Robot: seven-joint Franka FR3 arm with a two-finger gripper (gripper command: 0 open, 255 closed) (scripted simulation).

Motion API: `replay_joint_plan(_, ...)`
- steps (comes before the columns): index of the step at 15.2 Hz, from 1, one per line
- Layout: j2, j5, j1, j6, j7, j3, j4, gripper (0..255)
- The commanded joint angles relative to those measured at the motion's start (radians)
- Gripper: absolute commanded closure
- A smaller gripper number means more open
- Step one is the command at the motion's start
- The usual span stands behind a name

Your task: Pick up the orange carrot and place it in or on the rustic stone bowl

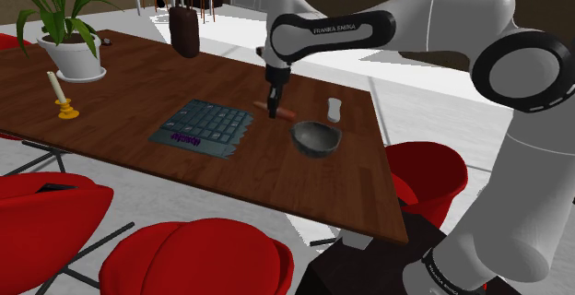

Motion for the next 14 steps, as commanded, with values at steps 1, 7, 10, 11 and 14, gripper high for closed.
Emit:
replay_joint_plan(1, -0.004, 0.001, -0.001, -0.026, -0.002, 0.0, 0.022, 255)
replay_joint_plan(7, -0.011, 0.003, 0.001, -0.104, -0.006, 0.001, 0.093, 255)
replay_joint_plan(10, -0.012, 0.004, 0.001, -0.144, -0.007, 0.001, 0.132, 255)
replay_joint_plan(11, -0.011, 0.004, 0.002, -0.158, -0.008, 0.001, 0.146, 255)
replay_joint_plan(14, -0.093, 0.014, -0.018, -0.127, -0.032, -0.006, 0.035, 255)
